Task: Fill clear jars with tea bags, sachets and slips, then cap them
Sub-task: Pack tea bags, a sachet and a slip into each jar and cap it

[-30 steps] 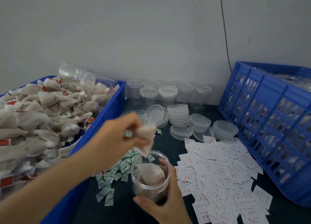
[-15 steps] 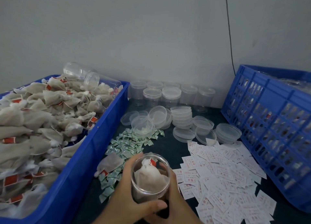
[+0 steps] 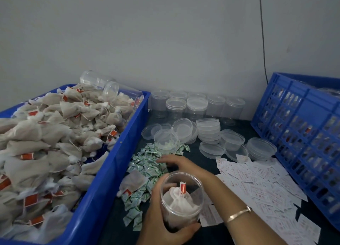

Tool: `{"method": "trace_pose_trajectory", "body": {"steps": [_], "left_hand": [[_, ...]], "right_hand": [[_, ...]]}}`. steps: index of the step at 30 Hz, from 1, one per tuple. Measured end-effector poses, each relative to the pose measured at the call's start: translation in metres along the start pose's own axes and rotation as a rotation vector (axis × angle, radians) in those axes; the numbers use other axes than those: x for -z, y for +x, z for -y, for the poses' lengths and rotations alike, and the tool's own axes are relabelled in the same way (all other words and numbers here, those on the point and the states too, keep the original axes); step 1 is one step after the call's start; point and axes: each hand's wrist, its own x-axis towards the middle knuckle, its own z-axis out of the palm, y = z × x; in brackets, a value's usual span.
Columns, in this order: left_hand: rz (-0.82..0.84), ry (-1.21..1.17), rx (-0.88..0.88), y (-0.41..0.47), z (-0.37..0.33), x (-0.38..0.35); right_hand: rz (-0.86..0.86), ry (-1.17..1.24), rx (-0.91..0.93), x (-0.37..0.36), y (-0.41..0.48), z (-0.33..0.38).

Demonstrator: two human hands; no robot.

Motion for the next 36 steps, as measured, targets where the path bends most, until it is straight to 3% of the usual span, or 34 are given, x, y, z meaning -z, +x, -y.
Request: {"method": "trace_pose_trajectory", "body": {"steps": [2,7,12,16,22,25,28,33,36], "left_hand": [[0.01,0.006,0.033,-0.002,0.005,0.001],[0.013,-0.006,0.03,-0.004,0.009,0.002],[0.006,0.007,0.015,-0.004,0.014,0.002],[-0.006,0.021,0.025,-0.006,0.016,0.0],[-0.026,0.039,0.024,-0.008,0.012,-0.001],[-0.022,0.045,0.014,-0.007,0.009,-0.002],[0.005,0.061,-0.027,-0.005,0.005,-0.002],[0.001,0.059,-0.036,-0.004,0.003,0.001],[-0.001,0.01,-0.048,-0.005,0.0,-0.001]], "right_hand": [[0.014,-0.07,0.013,-0.008,0.011,-0.003],[-0.231,-0.078,-0.027,-0.016,0.005,-0.01],[-0.347,-0.092,-0.05,-0.009,-0.008,-0.013],[-0.467,-0.255,-0.017,-0.002,-0.017,-0.009],[-0.559,0.278,0.089,0.017,-0.048,0.028],[-0.499,0.387,0.206,0.021,-0.077,0.052],[-0.428,0.336,0.26,0.017,-0.105,0.064],[-0.282,0.137,0.206,0.007,-0.125,0.059],[-0.284,0.202,0.199,0.016,-0.13,0.051]]}}
